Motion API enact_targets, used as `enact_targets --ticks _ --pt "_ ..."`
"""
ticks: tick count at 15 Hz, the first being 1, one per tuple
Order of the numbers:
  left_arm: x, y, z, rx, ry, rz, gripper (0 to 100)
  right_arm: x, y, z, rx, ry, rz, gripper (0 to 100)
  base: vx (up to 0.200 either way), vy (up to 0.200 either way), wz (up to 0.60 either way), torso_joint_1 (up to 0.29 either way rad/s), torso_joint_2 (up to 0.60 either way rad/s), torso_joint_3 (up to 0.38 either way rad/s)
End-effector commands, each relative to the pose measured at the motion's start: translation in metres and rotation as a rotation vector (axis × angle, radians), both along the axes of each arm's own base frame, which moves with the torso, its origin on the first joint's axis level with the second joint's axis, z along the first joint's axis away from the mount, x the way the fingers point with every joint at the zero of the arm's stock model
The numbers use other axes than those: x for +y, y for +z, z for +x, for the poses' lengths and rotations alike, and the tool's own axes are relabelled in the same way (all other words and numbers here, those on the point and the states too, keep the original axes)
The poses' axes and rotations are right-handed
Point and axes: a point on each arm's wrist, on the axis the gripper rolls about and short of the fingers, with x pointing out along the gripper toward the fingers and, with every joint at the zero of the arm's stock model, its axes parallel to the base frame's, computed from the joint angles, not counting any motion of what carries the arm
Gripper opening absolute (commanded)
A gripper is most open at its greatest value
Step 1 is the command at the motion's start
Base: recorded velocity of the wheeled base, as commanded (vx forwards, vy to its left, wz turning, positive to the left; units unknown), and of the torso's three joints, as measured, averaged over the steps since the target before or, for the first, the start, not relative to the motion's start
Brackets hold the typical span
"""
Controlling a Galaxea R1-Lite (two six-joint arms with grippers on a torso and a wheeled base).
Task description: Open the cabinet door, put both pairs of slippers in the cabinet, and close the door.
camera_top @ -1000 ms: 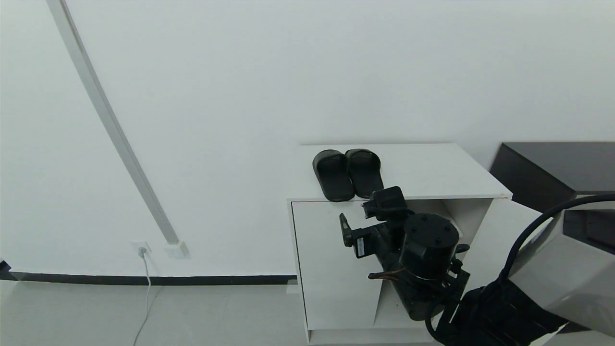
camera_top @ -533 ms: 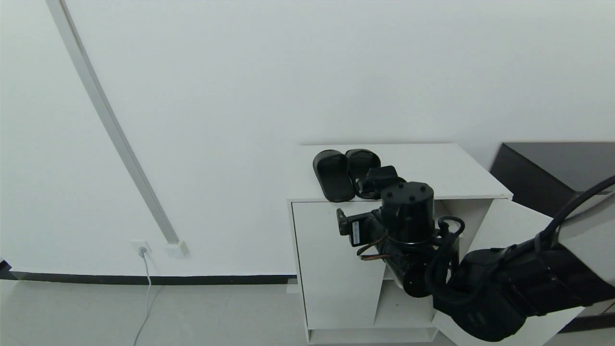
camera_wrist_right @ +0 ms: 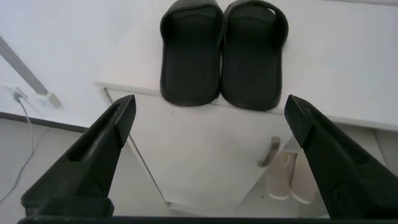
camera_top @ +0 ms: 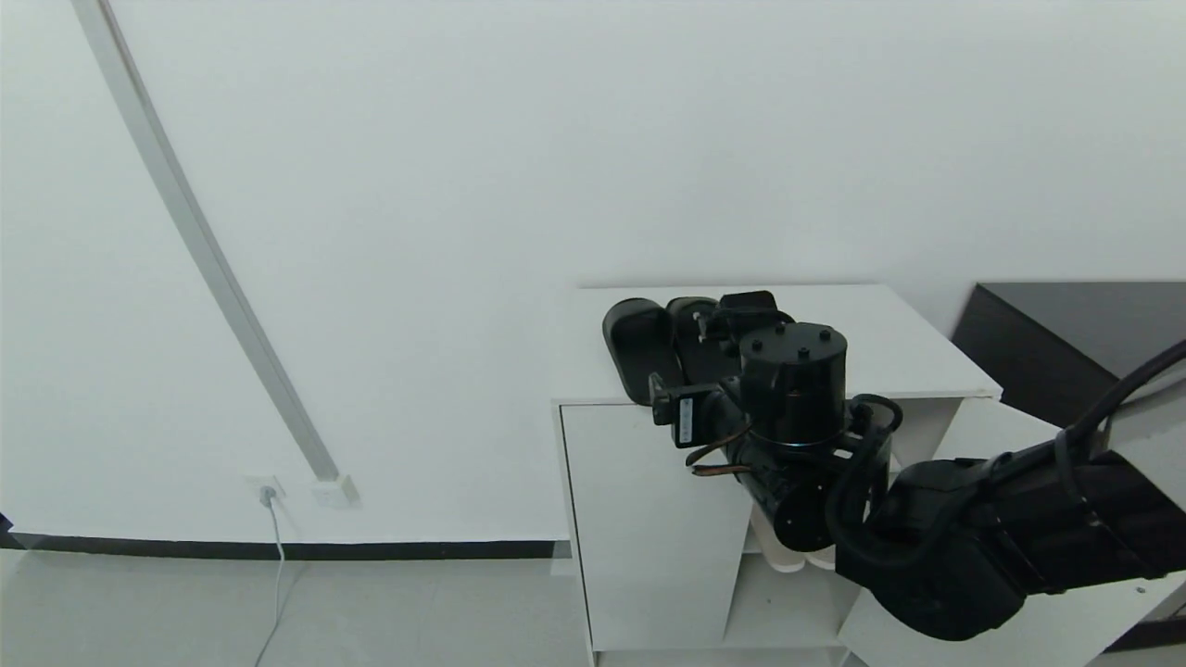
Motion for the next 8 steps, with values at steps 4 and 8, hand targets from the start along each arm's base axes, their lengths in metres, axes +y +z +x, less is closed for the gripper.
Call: enact_targets --ticks 4,8 --pt "0.000 0.000 0.000 0.001 0.000 0.000 0 0.000 -0.013 0.008 0.022 -0.014 -0.023 100 0.200 0.000 0.00 0.008 0.01 -0.001" --pt "0.000 0.000 0.000 0.001 -0.001 0.000 0 0.006 -0.023 0.015 0.040 -0.011 -0.039 100 0.200 0.000 0.00 0.004 0.01 0.005"
